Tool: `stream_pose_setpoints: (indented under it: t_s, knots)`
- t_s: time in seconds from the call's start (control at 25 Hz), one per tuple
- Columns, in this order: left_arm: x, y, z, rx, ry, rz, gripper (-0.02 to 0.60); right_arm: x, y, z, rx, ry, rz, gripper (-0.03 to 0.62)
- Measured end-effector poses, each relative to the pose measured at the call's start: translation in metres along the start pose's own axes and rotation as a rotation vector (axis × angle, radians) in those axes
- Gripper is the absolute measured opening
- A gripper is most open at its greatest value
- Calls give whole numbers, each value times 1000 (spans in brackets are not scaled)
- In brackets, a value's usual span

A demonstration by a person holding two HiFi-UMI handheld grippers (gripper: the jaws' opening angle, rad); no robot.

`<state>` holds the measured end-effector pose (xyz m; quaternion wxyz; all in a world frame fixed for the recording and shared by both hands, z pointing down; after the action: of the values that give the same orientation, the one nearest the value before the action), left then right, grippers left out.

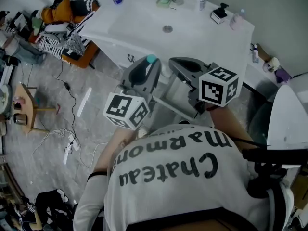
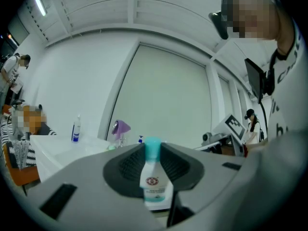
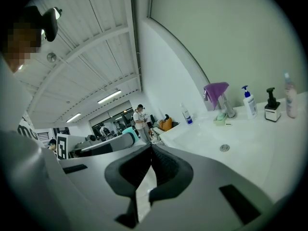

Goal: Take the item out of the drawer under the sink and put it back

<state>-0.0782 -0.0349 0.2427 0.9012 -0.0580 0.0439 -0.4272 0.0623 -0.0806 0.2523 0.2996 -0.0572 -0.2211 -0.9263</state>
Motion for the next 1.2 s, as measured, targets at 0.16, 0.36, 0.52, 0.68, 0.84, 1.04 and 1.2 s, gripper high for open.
stream_pose_setpoints:
  t_s: [0.16, 0.36, 0.52, 0.68, 0.84, 1.04, 1.2]
  knots:
    - [-21, -25, -7, 1, -7, 31, 100, 24, -26, -3, 0, 18, 20, 9]
    - [-54, -58, -16, 0, 15, 46, 100, 58, -59, -5, -16, 20, 42, 9]
    - [-85, -87, -24, 4, 26, 39, 100, 89, -87, -3, -23, 23, 44, 9]
    - [-123, -116, -30, 8, 24, 20, 100, 122, -120, 7, -28, 18, 36, 9]
    - [-159, -139, -31, 17, 10, 1, 100, 151, -148, 19, -13, 11, 18, 9]
    - [-200, -159, -28, 35, -15, -24, 100, 188, -180, 33, 4, -17, -25, 9]
    - [-232, -174, -25, 26, -23, -71, 100, 219, -205, 43, -7, -68, -77, 9]
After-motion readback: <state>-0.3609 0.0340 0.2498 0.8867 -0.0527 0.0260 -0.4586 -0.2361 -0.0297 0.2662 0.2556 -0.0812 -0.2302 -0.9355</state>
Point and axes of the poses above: the fingertips, and each gripper's own axes: x forward along the fingers, y to its right, z out of its underside, the point moved 7 cm from there along -x, backward along the fingers, and after that the axes turned 10 degrees about z, right-handed, at the moved point
